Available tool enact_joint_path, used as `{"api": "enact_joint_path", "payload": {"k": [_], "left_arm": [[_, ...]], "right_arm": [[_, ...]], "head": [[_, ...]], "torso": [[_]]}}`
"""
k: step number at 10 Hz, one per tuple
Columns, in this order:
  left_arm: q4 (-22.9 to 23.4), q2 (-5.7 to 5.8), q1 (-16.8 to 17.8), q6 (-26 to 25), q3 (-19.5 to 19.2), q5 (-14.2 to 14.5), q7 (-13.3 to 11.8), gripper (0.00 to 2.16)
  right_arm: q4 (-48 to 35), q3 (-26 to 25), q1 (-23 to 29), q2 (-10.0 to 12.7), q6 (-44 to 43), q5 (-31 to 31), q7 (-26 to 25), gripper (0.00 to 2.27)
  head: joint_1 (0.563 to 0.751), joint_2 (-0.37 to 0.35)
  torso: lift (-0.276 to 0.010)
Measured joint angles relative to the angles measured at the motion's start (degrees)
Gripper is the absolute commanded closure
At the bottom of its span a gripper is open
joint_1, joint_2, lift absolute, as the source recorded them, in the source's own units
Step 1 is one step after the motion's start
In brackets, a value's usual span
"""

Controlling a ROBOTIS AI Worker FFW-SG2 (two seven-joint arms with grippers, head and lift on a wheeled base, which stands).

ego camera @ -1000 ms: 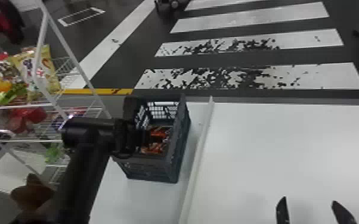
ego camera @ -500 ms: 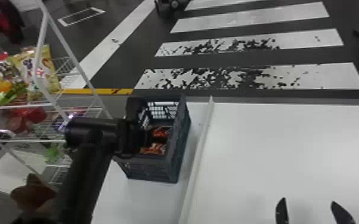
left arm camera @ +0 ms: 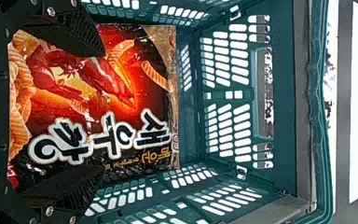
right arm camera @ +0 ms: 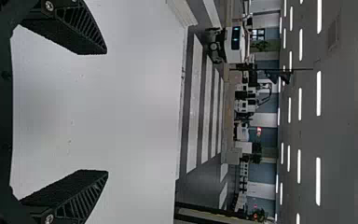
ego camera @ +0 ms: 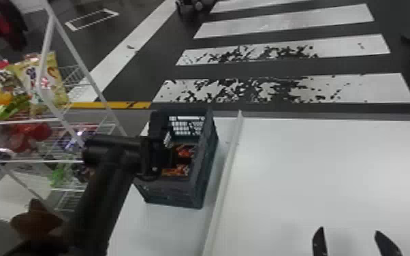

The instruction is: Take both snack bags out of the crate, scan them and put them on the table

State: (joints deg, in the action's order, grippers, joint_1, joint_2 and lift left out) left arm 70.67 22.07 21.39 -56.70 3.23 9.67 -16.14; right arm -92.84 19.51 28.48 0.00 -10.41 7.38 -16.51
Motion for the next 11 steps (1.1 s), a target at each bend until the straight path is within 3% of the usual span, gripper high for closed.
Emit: {"api": "enact_joint_path", "payload": {"k": [3,4,5,7,8,11], "left_arm": [[-4.61,0.03,1.49,1.65,1.92,-0.73,-1.50,0.15],[-6.33,0.05,2.15,2.05,2.69,-0.99,-1.72,0.24],[-7.57,0.06,2.52,2.82,2.99,-1.09,-1.92,0.50],[-9.34,0.06,3.45,4.68,3.85,-2.38,-2.14,2.14],[-9.35,-0.11,3.46,5.71,4.13,-3.19,1.67,2.14],[-6.71,-0.17,1.93,7.20,3.45,-3.42,2.18,2.14]], "right_arm": [[0.11,0.00,0.00,0.00,0.00,-0.26,0.72,0.08],[0.12,0.00,-0.01,0.00,0.00,-0.32,1.00,0.08],[0.12,0.00,-0.01,0.00,0.00,-0.59,1.27,0.08],[0.12,-0.03,-0.01,0.00,-0.07,-0.95,1.32,0.08],[0.12,-0.03,0.00,0.00,-0.07,-0.96,1.31,0.08],[0.11,-0.17,0.09,0.00,-0.14,-0.97,1.31,0.08]], "head": [[0.695,0.339],[0.695,0.341],[0.695,0.344],[0.695,0.345],[0.695,0.350],[0.695,0.350]], "torso": [[-0.092],[-0.092],[-0.092],[-0.092],[-0.092],[-0.092]]}}
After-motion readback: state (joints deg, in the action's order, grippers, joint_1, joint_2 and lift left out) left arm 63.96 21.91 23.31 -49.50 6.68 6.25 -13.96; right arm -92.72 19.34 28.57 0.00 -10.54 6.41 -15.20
